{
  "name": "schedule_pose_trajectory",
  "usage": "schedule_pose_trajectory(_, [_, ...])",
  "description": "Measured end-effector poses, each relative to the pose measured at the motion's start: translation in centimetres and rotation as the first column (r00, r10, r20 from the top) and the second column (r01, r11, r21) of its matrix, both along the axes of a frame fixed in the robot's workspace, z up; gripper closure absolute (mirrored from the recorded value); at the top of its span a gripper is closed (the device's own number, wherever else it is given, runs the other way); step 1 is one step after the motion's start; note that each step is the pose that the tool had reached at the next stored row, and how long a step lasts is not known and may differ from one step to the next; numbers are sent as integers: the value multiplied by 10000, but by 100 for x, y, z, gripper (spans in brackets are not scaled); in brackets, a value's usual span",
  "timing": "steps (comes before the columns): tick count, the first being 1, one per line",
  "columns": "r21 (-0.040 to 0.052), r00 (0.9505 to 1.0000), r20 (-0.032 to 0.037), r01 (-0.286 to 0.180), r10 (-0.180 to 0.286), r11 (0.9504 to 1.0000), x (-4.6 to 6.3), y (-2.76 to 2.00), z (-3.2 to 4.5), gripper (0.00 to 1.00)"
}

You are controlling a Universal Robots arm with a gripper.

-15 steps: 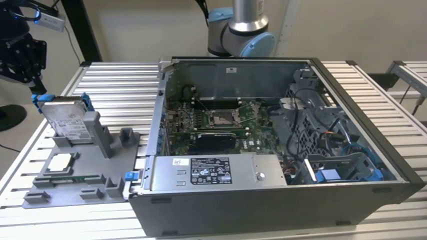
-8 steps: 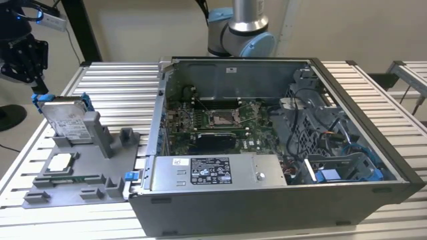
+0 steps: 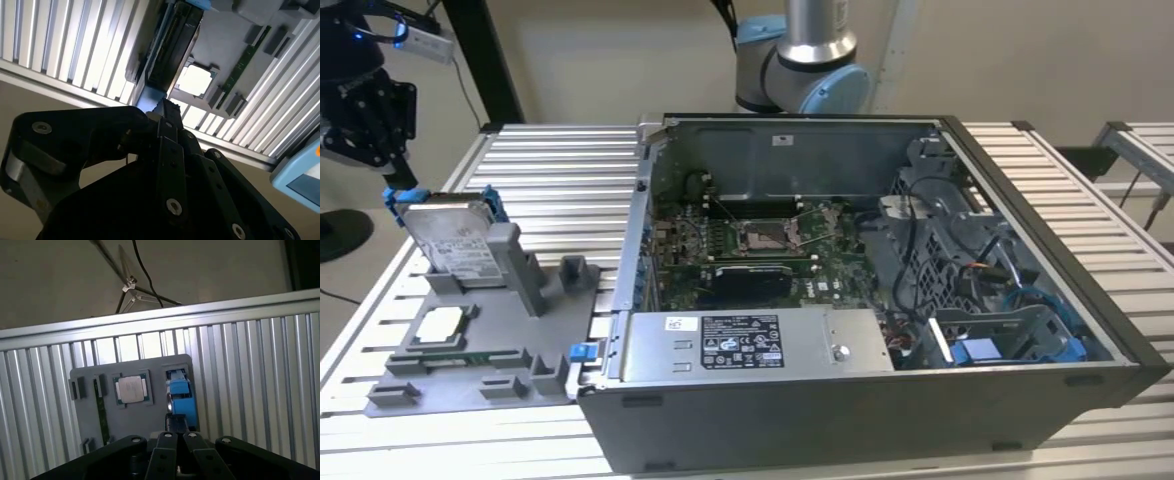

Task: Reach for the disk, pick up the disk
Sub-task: 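Pick up the disk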

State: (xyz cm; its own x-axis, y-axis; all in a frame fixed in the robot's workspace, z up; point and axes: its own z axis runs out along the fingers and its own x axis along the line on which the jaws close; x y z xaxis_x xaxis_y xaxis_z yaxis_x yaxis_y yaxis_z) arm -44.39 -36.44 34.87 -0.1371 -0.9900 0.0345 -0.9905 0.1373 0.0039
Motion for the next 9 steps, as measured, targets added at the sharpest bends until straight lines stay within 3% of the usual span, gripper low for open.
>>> schedule_pose_trajectory(1, [-2, 10000, 0, 0, 0, 10000, 0, 0, 0, 0])
schedule_pose_trajectory(9, [-22, 10000, 0, 1, -1, 10000, 0, 0, 0, 0])
